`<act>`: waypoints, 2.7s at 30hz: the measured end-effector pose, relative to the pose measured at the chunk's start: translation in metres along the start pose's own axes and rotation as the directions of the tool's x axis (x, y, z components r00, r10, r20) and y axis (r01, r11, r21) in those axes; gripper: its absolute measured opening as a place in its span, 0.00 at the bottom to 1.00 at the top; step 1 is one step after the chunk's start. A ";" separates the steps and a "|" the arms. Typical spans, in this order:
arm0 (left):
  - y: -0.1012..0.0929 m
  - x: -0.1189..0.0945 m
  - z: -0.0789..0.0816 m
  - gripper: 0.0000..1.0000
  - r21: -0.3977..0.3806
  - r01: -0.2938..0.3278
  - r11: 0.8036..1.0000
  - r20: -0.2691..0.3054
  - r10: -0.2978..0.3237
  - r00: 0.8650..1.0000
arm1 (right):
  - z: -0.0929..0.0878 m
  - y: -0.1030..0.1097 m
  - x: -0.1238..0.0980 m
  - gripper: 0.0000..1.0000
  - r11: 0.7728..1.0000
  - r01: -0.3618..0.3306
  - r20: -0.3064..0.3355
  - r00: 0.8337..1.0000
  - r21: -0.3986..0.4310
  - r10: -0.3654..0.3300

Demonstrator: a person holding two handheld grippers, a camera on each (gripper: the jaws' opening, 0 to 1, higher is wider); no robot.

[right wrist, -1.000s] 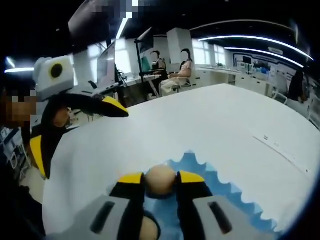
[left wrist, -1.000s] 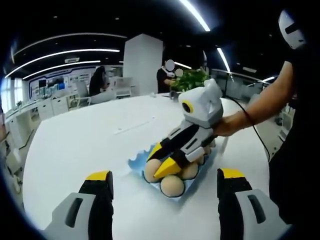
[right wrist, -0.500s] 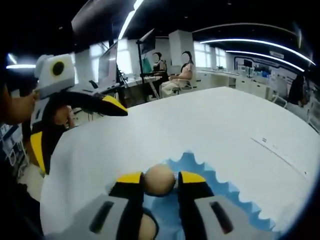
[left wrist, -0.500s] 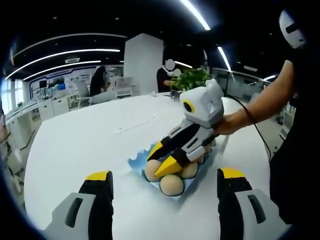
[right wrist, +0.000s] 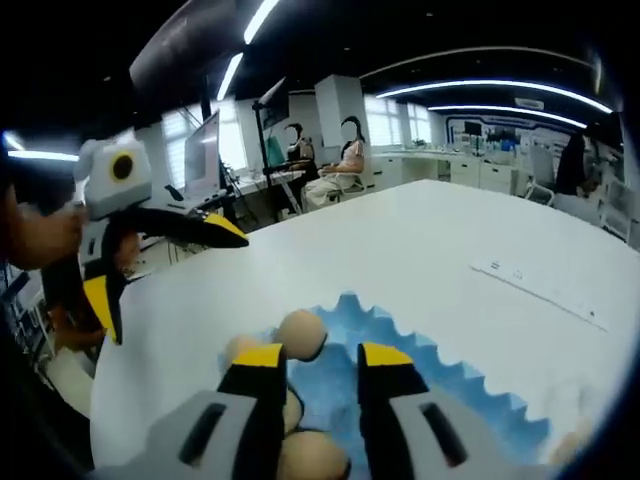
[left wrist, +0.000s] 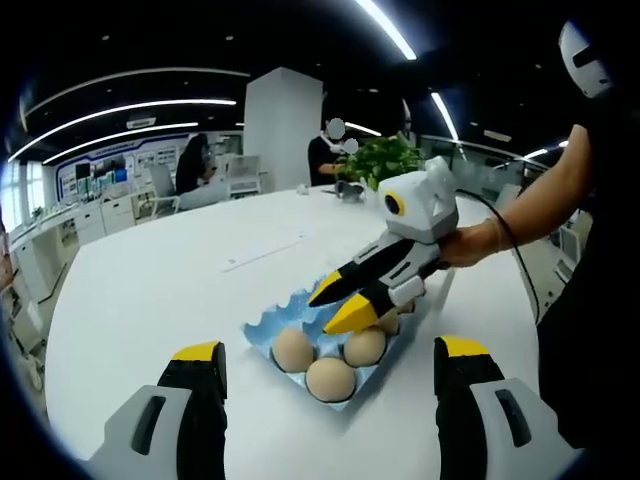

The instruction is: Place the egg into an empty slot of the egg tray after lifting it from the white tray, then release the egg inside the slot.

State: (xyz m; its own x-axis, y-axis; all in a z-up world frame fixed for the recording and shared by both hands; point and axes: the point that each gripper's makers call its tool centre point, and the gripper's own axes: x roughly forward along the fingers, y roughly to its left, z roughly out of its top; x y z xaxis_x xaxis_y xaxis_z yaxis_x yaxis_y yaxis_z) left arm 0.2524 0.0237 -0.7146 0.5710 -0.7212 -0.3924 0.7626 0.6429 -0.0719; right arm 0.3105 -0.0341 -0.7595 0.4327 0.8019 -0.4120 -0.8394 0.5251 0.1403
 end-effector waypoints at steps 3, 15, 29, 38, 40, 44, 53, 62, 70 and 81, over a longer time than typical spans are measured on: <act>-0.002 0.002 0.001 0.85 0.001 0.003 1.000 0.001 -0.003 1.000 | -0.005 -0.008 -0.015 0.27 1.000 0.029 0.005 1.000 0.011 -0.029; -0.011 0.009 0.003 0.85 0.011 0.007 1.000 -0.007 -0.007 1.000 | -0.017 -0.049 -0.083 0.28 0.985 0.165 0.037 0.985 0.050 -0.166; -0.013 0.012 0.010 0.85 0.010 0.005 1.000 0.005 -0.005 1.000 | -0.046 -0.109 -0.160 0.28 0.923 0.371 0.015 0.927 0.100 -0.374; -0.014 0.014 0.010 0.85 0.014 0.008 1.000 0.000 -0.008 1.000 | -0.064 -0.136 -0.189 0.28 0.872 0.476 -0.011 0.878 0.111 -0.478; -0.014 0.014 0.011 0.85 0.014 0.009 1.000 0.003 -0.009 1.000 | -0.070 -0.137 -0.190 0.28 0.869 0.481 -0.028 0.876 0.112 -0.481; -0.012 0.014 0.011 0.85 0.013 0.006 1.000 0.003 -0.006 1.000 | -0.076 -0.139 -0.193 0.28 0.864 0.492 -0.048 0.870 0.107 -0.490; -0.010 0.015 0.010 0.85 0.013 0.006 1.000 -0.002 -0.006 1.000 | -0.086 -0.138 -0.192 0.26 0.878 0.477 -0.156 0.865 -0.034 -0.476; -0.007 0.016 0.011 0.85 0.016 0.006 1.000 0.000 -0.006 1.000 | -0.097 -0.143 -0.181 0.27 0.950 0.302 -0.498 0.813 -0.084 -0.303; -0.006 0.016 0.010 0.84 0.011 0.002 1.000 0.001 -0.002 1.000 | -0.097 -0.143 -0.176 0.27 0.974 0.153 -0.481 0.850 -0.167 -0.215; -0.004 0.017 0.009 0.84 0.008 -0.004 1.000 0.004 0.004 1.000 | -0.073 -0.142 -0.194 0.25 0.963 0.267 -0.440 0.860 -0.045 -0.259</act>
State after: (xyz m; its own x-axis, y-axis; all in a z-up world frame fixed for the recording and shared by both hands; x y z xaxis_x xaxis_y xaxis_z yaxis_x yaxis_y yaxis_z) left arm 0.2617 0.0066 -0.7128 0.5751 -0.7199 -0.3887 0.7630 0.6434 -0.0627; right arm 0.3221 -0.2853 -0.7649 0.4450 0.4277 -0.7868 -0.7070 0.7071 -0.0154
